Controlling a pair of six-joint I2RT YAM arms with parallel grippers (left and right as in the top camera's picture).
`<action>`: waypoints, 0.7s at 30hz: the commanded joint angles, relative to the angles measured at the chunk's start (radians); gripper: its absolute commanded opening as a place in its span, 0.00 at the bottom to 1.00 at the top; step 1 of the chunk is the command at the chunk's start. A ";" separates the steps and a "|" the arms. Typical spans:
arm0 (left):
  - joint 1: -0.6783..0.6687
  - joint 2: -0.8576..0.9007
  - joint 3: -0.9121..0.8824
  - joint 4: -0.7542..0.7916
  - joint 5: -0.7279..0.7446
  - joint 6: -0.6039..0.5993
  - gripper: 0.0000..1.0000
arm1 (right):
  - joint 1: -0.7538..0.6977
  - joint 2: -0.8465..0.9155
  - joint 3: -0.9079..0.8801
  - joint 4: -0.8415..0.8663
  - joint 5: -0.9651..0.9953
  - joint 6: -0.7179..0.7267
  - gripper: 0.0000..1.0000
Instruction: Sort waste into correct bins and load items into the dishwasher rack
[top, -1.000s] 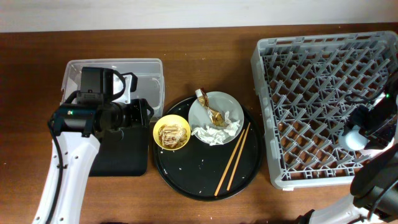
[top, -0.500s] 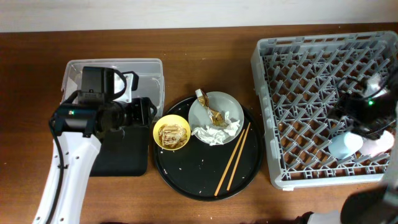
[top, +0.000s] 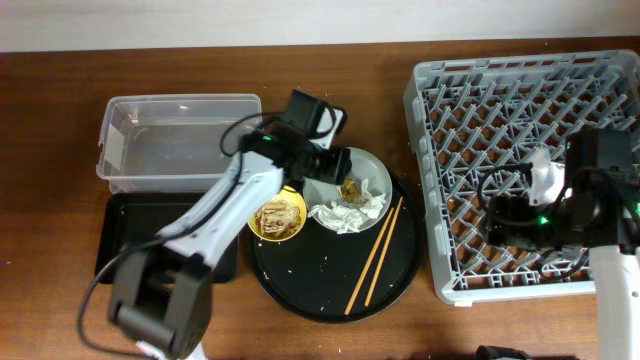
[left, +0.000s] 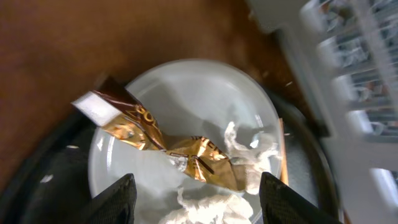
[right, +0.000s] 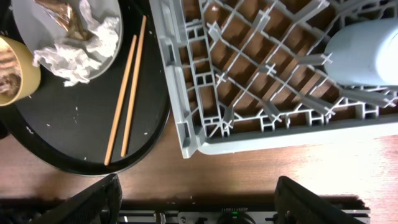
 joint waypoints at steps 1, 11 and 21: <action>-0.038 0.117 0.017 0.009 -0.071 -0.088 0.63 | 0.008 -0.002 -0.022 0.014 0.013 0.003 0.81; -0.078 0.225 0.017 0.069 -0.160 -0.106 0.27 | 0.008 -0.002 -0.022 0.010 0.013 0.003 0.81; -0.012 0.093 0.122 -0.074 -0.179 -0.106 0.01 | 0.008 -0.002 -0.022 0.010 0.014 0.000 0.81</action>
